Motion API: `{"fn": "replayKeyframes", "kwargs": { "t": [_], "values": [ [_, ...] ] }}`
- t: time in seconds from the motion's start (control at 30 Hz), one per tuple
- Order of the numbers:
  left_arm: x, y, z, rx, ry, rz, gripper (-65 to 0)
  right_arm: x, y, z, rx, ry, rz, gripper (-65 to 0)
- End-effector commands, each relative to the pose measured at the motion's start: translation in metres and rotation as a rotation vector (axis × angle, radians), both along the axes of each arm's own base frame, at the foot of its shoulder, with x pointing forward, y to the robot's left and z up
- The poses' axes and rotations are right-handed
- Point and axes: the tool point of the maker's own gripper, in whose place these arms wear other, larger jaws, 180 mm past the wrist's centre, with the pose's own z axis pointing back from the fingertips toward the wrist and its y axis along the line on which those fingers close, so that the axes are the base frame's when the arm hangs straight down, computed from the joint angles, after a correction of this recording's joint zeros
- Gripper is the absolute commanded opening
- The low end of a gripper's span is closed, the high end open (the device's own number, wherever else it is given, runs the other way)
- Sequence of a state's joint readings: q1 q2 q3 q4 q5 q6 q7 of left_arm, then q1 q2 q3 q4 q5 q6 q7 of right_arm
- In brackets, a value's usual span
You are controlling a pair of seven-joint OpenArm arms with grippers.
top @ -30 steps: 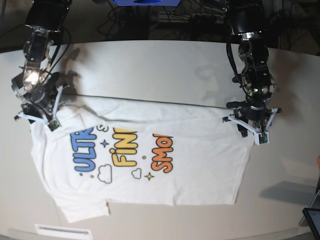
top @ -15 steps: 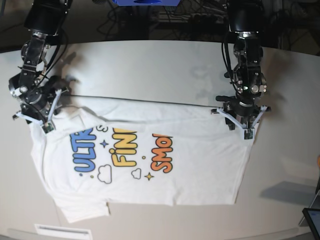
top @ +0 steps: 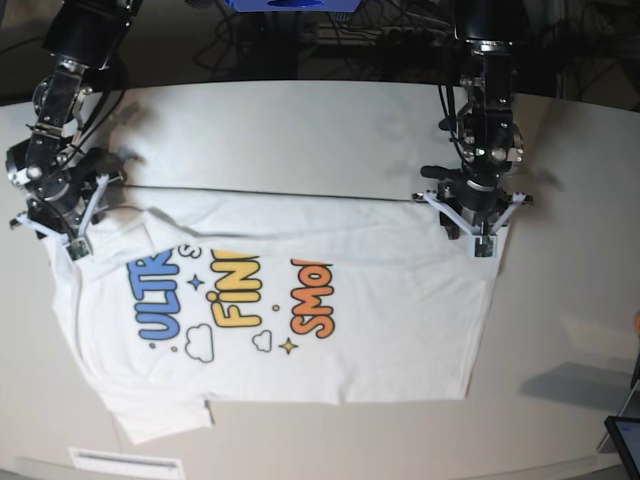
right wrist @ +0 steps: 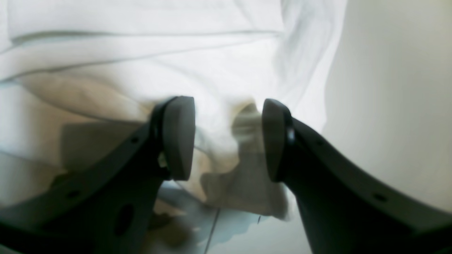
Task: Fold the T-shirt properly
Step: 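Lower both grippers onto the folded edge and grasp it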
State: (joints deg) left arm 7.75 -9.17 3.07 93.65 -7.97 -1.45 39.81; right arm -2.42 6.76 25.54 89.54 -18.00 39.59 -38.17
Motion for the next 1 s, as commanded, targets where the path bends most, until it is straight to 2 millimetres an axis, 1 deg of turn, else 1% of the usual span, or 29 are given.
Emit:
{"fn": "replayKeyframes", "kwargs": {
  "t": [0.0,0.13,0.27,0.33,0.4,0.5,0.63,0.73,0.97],
  "values": [
    [0.005,-0.004,0.01,-0.001,-0.032,-0.013,-43.8,-0.014,-0.018,-0.005,-0.067,0.076,-0.019,-35.3],
    [0.0,-0.014,0.004,-0.014,-0.018,-0.031,-43.8,-0.015,-0.021,-0.005,-0.075,0.079,-0.02,-35.3],
    [-0.002,-0.014,0.003,0.001,-0.014,-0.032,-43.8,-0.022,-0.028,-0.007,-0.123,0.109,-0.02,-35.3],
    [-0.008,-0.01,0.0,0.039,0.002,-0.037,-43.8,-0.024,-0.03,-0.007,-0.138,0.118,-0.02,-35.3],
    [-0.009,-0.01,0.004,0.076,-0.005,-0.043,-43.8,-0.026,-0.031,-0.008,-0.138,0.122,-0.022,-35.3],
    [-0.018,-0.013,0.008,0.117,-0.009,-0.051,-43.8,-0.031,-0.042,-0.006,-0.14,0.12,-0.061,-35.3],
    [-0.03,-0.018,0.013,0.146,-0.013,-0.058,-43.8,-0.037,-0.051,-0.005,-0.141,0.121,-0.092,-35.3],
    [-0.041,-0.018,0.009,0.142,0.006,-0.06,-43.8,-0.049,-0.054,-0.01,-0.146,0.144,-0.098,-35.3],
    [-0.066,-0.016,-0.005,0.15,0.063,-0.06,-43.8,-0.07,-0.054,-0.02,-0.148,0.19,-0.098,-35.3]
  ]
}}
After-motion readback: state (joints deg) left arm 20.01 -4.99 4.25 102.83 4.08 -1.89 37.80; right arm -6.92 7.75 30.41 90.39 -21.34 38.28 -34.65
